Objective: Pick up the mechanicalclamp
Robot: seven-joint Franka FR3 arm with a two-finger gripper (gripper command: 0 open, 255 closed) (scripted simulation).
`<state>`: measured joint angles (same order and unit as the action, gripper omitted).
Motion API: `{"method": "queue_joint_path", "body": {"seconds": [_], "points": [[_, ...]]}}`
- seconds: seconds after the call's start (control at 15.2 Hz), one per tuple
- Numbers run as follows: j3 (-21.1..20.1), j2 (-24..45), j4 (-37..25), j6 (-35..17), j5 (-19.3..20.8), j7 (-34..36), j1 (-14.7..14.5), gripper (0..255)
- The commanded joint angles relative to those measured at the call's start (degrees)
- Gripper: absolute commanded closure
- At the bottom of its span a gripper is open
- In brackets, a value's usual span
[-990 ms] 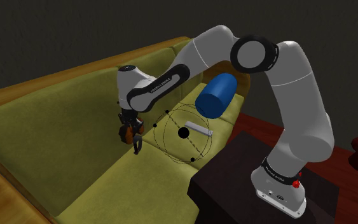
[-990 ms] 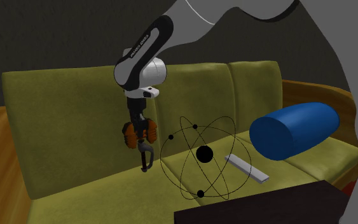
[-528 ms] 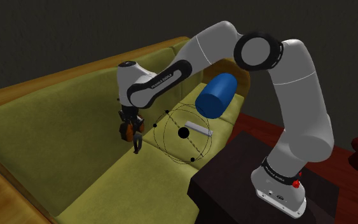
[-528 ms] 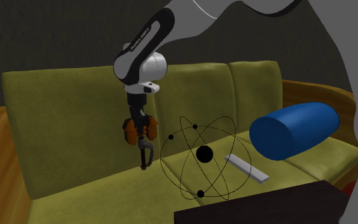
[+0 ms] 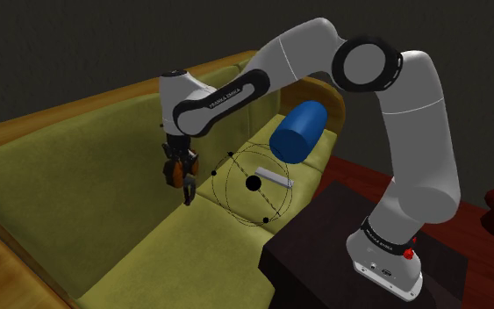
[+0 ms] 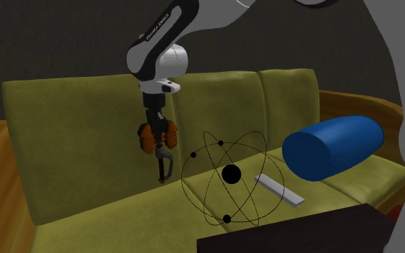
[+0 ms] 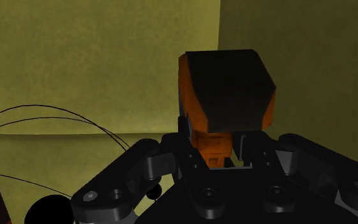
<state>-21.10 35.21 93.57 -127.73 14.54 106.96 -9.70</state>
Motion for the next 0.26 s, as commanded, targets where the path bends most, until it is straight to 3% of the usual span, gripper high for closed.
{"method": "queue_joint_path", "body": {"seconds": [0.0,0.2], "points": [[-0.3,-0.9,-0.3,1.2,-0.4,-0.2,0.1,255],[-0.4,-1.4,-0.5,1.8,-0.6,-0.3,0.2,255]]}}
